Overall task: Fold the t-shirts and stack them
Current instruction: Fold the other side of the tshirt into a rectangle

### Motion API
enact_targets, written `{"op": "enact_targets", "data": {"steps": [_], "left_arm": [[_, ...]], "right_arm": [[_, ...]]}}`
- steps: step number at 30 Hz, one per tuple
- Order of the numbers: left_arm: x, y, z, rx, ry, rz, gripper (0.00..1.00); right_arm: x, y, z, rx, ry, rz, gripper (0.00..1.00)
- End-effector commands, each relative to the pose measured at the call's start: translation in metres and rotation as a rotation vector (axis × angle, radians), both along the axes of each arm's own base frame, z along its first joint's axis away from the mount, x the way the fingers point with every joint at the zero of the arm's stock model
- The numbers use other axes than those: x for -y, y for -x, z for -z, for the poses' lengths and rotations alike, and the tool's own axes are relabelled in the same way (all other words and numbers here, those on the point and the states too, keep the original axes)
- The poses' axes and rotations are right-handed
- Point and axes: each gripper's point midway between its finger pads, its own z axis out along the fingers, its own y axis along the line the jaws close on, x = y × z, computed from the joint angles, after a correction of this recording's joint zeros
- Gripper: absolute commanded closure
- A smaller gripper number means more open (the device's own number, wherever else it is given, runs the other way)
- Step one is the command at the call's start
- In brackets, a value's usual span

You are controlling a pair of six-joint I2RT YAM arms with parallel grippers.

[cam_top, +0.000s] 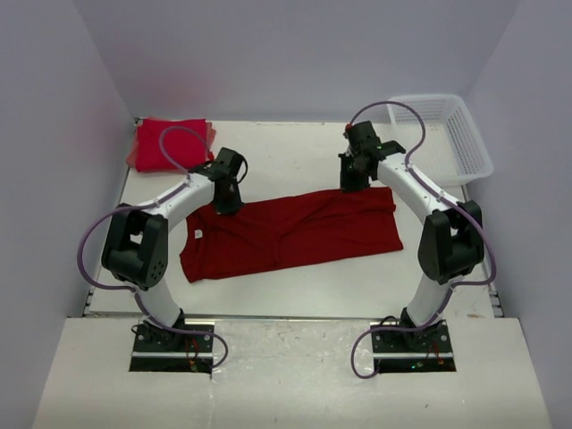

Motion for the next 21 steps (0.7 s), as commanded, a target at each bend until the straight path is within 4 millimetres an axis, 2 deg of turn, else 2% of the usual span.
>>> {"op": "enact_targets", "data": {"steps": [1,2,5,11,15,21], "left_arm": [[-0.015,-0.016,-0.010,0.024,0.003,-0.032,1.00],[-0.021,-0.018,-0.009,0.022,0.003,-0.049,1.00],[-0.033,-0.021,-0.007,0.024,-0.007,-0.078,1.00],[-0.054,-0.021,0.000,-0.003,-0.041,-0.120,1.00],[-0.064,-0.019,0.010,-0.035,-0.063,-0.143,1.00],[-0.071,-0.013,0.039,-0.129,-0.069,-0.173,1.00]], "right_arm": [[-0.027,0.015,-0.003,0.015,-0.042,-0.061,1.00],[-0.036,0.021,-0.002,0.013,-0.042,-0.082,1.00],[-0.045,0.034,0.004,0.001,-0.028,-0.101,1.00],[-0.049,0.057,0.023,-0.036,-0.005,-0.119,1.00],[-0.051,0.068,0.042,-0.077,0.009,-0.123,1.00],[-0.059,0.087,0.067,-0.124,0.019,-0.136,1.00]]}}
